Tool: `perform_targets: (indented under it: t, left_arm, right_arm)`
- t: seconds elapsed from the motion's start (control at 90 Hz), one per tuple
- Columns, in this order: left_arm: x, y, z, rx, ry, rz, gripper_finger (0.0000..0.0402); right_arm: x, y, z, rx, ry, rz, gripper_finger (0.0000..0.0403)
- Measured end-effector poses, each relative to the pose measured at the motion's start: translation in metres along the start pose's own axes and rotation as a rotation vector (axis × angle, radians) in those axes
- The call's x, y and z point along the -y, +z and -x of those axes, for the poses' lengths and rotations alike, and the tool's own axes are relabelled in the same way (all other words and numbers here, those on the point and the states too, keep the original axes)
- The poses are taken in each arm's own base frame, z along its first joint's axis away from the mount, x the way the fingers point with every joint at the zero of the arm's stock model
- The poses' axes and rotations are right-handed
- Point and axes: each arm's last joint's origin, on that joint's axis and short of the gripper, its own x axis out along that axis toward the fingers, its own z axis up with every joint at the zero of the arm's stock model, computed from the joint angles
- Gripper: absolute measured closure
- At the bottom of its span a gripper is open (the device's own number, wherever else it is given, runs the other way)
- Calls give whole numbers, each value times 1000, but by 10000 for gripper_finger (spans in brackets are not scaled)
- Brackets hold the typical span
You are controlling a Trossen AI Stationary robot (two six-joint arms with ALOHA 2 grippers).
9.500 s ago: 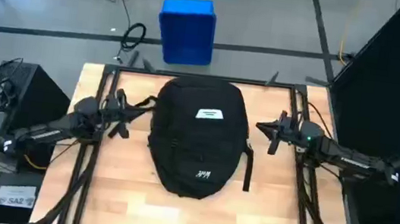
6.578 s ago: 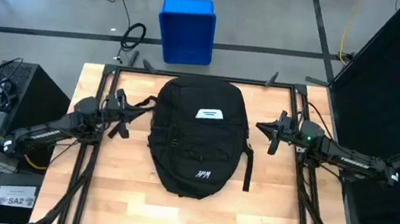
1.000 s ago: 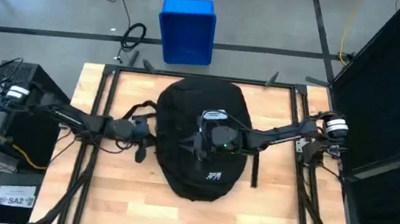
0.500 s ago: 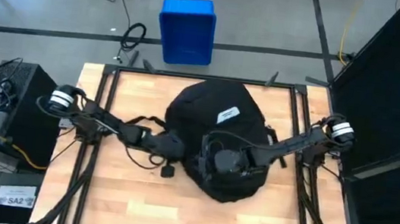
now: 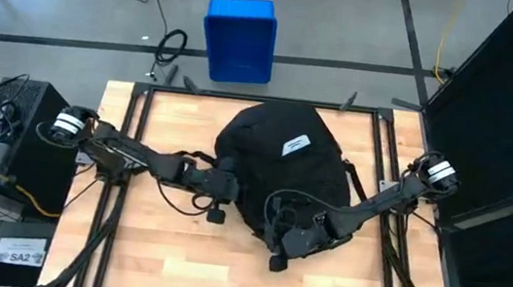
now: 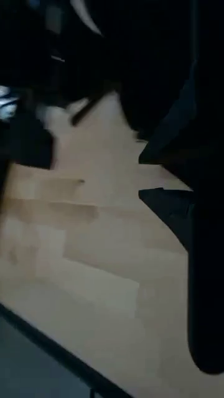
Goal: Unpack backpack
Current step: Open the backpack
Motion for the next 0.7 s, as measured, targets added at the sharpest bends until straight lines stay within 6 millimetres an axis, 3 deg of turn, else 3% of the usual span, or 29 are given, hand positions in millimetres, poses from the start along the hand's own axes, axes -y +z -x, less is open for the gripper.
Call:
perform_targets:
  t: [0.3,0.7]
  left_arm:
    - [-7,9,24,34,34,-24,402]
    - [9,23,29,186,-88,-56,401]
  right_arm:
    - [-2,-26,-14,-75,1,-60,351]
    - [-12,-44,-43,-95,73,-2,347]
